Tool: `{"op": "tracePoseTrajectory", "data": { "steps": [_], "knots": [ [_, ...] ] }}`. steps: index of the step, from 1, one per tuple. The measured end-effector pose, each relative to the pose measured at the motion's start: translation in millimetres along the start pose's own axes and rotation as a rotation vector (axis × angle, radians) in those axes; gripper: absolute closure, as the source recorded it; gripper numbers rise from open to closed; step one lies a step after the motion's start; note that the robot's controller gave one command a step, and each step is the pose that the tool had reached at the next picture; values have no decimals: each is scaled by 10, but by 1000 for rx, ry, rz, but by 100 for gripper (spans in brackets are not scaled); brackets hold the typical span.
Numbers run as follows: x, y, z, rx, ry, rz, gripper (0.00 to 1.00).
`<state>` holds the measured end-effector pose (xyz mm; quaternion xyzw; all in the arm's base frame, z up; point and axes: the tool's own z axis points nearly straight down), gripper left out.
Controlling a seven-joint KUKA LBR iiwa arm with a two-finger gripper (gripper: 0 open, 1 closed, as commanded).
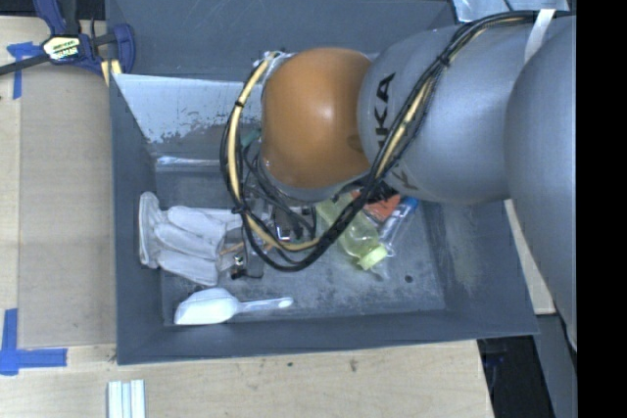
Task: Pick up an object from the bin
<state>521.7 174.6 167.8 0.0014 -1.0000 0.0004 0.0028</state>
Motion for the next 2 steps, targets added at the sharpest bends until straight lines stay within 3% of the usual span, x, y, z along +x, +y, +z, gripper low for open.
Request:
{"op": "tracePoseTrajectory", "data": {
  "steps": [1, 2],
  "knots": [
    [-20, -8, -47, -2, -8, 3, 0],
    [230, 499, 440, -3, -11, 4, 0]
  ]
}}
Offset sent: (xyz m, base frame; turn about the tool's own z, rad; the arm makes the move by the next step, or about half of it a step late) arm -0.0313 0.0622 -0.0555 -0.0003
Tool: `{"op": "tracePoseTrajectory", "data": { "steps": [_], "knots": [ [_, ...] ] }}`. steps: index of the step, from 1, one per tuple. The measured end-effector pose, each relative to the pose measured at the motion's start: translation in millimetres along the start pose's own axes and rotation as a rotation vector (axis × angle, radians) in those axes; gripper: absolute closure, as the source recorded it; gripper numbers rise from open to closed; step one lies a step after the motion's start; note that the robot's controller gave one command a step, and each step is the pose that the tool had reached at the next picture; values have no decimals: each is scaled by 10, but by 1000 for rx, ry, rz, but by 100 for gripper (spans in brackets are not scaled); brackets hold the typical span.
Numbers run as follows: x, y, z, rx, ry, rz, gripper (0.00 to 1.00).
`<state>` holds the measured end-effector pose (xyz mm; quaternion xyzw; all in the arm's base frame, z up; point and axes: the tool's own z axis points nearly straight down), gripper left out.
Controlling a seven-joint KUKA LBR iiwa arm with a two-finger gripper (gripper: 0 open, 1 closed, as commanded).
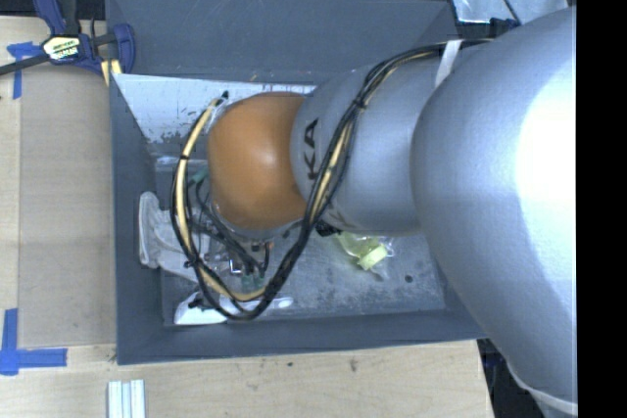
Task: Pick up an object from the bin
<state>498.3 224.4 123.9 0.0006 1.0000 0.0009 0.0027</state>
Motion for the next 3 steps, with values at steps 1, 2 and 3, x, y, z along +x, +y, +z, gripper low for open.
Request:
{"op": "tracePoseTrajectory", "data": {
  "steps": [1, 2, 3],
  "knots": [
    [64, 188, -47, 1, 4, -9, 0],
    [-357, 102, 176, 1, 2, 347, 0],
    [-195, 144, 501, 1, -1, 112, 0]
  ]
}}
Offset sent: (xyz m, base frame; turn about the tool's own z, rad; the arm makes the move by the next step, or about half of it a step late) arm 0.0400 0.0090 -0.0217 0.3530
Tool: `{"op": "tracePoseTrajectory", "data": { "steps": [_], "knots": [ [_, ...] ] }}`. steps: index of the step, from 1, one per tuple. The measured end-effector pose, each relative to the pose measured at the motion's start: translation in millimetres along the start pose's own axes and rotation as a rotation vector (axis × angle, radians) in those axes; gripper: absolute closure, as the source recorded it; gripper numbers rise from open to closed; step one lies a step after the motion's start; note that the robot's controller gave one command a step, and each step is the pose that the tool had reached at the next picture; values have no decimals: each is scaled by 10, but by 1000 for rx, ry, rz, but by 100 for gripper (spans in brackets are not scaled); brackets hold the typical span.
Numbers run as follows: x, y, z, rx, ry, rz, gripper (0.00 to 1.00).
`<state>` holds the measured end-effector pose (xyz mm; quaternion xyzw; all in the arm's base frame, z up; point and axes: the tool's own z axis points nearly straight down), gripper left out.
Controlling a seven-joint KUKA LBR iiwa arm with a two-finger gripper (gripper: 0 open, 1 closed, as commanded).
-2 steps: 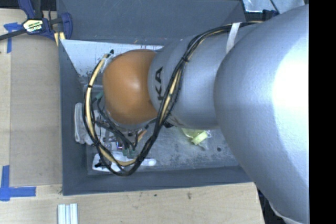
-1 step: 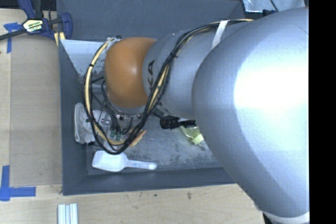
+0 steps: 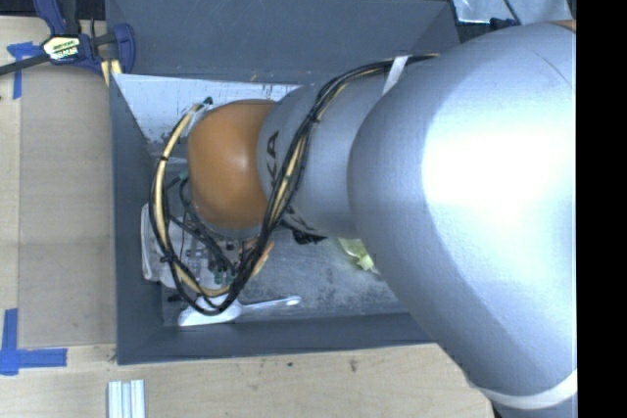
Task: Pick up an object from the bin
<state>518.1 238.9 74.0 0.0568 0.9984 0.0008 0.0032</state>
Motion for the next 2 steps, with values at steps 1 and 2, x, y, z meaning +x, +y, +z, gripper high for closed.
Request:
{"op": "tracePoseTrajectory", "data": {
  "steps": [1, 2],
  "knots": [
    [-141, 50, 18, 2, 3, 413, 100],
    [-141, 50, 18, 2, 3, 413, 100]
  ]
}}
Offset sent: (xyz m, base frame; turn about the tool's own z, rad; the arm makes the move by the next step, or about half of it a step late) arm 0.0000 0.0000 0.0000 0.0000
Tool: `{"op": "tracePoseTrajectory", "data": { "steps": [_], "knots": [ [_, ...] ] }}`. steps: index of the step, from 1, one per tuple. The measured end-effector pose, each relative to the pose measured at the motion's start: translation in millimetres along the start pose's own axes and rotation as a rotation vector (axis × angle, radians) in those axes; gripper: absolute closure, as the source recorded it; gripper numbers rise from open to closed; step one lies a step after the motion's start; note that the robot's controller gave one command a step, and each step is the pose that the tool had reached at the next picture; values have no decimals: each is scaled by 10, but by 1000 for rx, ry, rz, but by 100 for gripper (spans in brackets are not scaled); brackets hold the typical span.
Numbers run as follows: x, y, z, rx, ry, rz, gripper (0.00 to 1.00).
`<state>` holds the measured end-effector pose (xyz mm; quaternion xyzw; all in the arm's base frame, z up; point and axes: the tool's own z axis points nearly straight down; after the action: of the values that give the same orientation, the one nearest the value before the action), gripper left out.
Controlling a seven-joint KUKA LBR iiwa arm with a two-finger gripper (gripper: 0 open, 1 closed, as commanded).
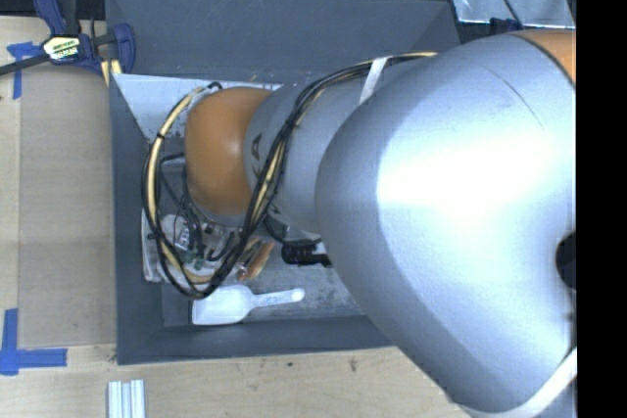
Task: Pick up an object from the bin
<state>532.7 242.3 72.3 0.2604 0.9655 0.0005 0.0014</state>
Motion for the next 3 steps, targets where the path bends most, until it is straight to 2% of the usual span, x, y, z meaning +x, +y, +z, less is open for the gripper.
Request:
{"op": "tracePoseTrajectory", "data": {
  "steps": [1, 3],
  "knots": [
    [1, -5, -26, 0, 0, 0, 100],
    [2, -16, -292, 3, 2, 0, 100]
  ]
}}
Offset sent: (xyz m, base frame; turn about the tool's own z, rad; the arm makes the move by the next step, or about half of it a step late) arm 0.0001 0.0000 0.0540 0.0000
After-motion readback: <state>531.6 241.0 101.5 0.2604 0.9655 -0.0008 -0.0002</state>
